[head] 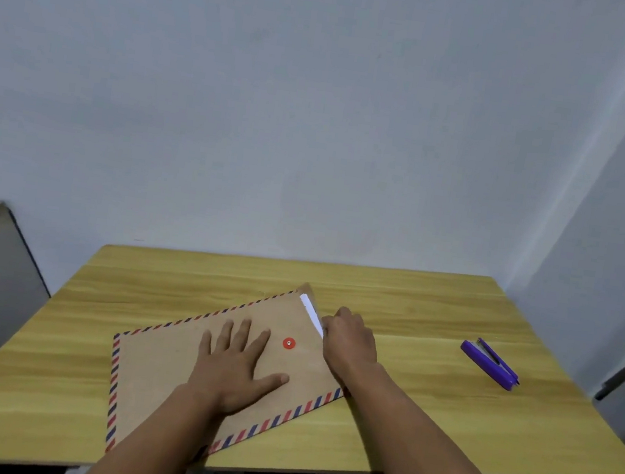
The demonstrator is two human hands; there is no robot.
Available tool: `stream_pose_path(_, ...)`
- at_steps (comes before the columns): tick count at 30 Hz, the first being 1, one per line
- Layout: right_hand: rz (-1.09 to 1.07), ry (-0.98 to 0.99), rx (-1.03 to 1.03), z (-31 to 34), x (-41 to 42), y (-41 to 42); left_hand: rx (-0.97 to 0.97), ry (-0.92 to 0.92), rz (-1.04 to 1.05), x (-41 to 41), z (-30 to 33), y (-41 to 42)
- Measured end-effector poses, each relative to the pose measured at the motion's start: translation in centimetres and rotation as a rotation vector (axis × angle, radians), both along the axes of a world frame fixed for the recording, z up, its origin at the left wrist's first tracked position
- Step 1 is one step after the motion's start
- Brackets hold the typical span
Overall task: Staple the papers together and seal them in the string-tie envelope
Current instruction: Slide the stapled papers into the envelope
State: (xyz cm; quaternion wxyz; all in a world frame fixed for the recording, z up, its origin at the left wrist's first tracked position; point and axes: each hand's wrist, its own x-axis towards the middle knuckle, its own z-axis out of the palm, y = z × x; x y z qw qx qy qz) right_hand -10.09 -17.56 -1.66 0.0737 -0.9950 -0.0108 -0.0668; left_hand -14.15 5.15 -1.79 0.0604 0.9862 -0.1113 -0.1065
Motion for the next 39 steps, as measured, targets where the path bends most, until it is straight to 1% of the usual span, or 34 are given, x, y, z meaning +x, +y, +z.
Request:
stream_pose_path(2,-0.021,0.004,0.034,0.2,0.4,0.1,-0.002,0.000,0.027,-0.4,-0.2,-0.8)
stream_pose_path(3,-0.050,0.014,0.086,0.5,0.7,0.2,-0.003,0.005,0.040,-0.5,-0.3,-1.2)
stream_pose_path(4,-0.098,0.028,0.174,0.8,1.0,0.3,-0.008,0.009,0.054,-0.4,-0.3,-1.5)
stream_pose_path(6,-0.216,0.051,0.421,1.6,1.7,0.0,-0.022,-0.004,0.084,0.1,-0.1,-1.6)
stream_pose_path(9,-0.314,0.099,0.775,2.9,2.2,-0.8,-0.065,-0.102,0.146,0.8,0.3,-2.0)
stream_pose_path(12,-0.339,0.133,1.087,3.5,2.2,-1.0,-0.283,-0.259,0.230,0.6,1.9,-4.0)
stream_pose_path(14,-0.325,0.109,1.196,3.8,2.0,-0.9,-0.417,-0.240,0.291,0.5,3.6,-5.7)
stream_pose_path(16,-0.288,0.086,1.235,4.1,1.6,-0.7,-0.502,-0.188,0.345,0.6,5.0,-7.1)
stream_pose_path(19,-0.220,0.068,1.261,5.2,0.7,-0.4,-0.570,-0.122,0.401,1.1,6.0,-8.2)
stream_pose_path(23,-0.201,0.039,1.210,6.0,-0.6,0.1,-0.631,-0.055,0.406,1.1,6.8,-8.7)
stream_pose_path(27,-0.198,-0.026,1.109,5.6,-1.2,0.8,-0.613,-0.038,0.374,0.7,6.7,-8.9)
stream_pose_path(29,-0.174,-0.040,1.082,5.5,-1.6,1.2,-0.563,-0.062,0.347,0.5,6.3,-9.0)
stream_pose_path(32,-0.166,-0.052,1.037,5.6,-2.1,1.5,-0.463,-0.171,0.296,0.4,5.6,-9.1)
stream_pose_path(35,-0.189,-0.063,0.986,5.7,-2.2,1.6,-0.467,-0.291,0.286,0.4,4.8,-8.7)
stream_pose_path(39,-0.176,-0.116,0.856,5.9,-2.7,1.9,-0.465,-0.358,0.283,0.1,3.8,-8.0)
